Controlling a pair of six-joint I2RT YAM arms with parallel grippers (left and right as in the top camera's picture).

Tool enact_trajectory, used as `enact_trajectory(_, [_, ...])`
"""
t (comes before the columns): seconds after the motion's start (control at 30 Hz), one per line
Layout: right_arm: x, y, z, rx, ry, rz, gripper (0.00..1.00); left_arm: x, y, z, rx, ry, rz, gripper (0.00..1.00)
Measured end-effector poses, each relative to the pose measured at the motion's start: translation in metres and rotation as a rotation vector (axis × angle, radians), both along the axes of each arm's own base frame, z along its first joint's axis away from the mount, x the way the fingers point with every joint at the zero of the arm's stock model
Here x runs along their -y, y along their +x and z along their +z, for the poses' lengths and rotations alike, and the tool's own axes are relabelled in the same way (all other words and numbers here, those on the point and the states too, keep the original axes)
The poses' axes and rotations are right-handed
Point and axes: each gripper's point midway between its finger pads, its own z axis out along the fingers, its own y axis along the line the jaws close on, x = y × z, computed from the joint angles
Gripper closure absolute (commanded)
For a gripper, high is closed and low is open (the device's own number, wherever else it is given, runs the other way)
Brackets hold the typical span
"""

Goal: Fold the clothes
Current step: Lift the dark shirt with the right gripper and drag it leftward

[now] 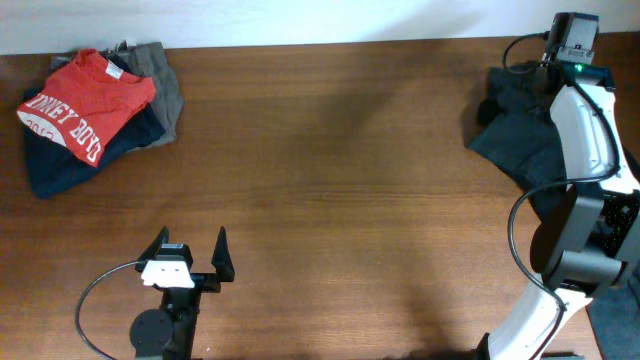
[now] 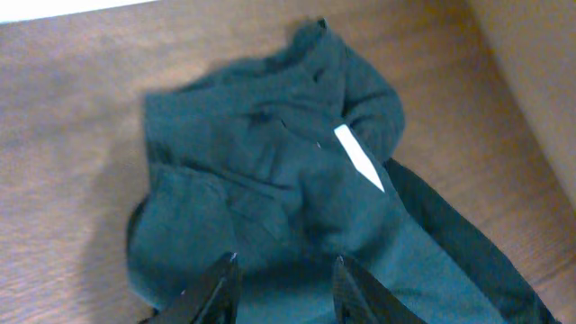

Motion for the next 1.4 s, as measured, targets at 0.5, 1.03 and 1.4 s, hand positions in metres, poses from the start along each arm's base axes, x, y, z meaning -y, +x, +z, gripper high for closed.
enact_trajectory(0.5, [0.055, -0.12, -0.069, -0.193, 0.505, -0.535, 0.57, 0.0, 0.0, 0.0, 0.0, 0.0, 0.0, 0.01])
enact_trajectory(1.03, [0.048, -0.132, -0.073, -0.221, 0.587, -0.594, 0.37, 0.0, 0.0, 0.0, 0.0, 0.0, 0.0, 0.01])
enact_trajectory(1.4, [0.054, -0.123, -0.107, -0.159, 0.574, -0.586, 0.37, 0.0, 0.0, 0.0, 0.0, 0.0, 0.0, 0.01])
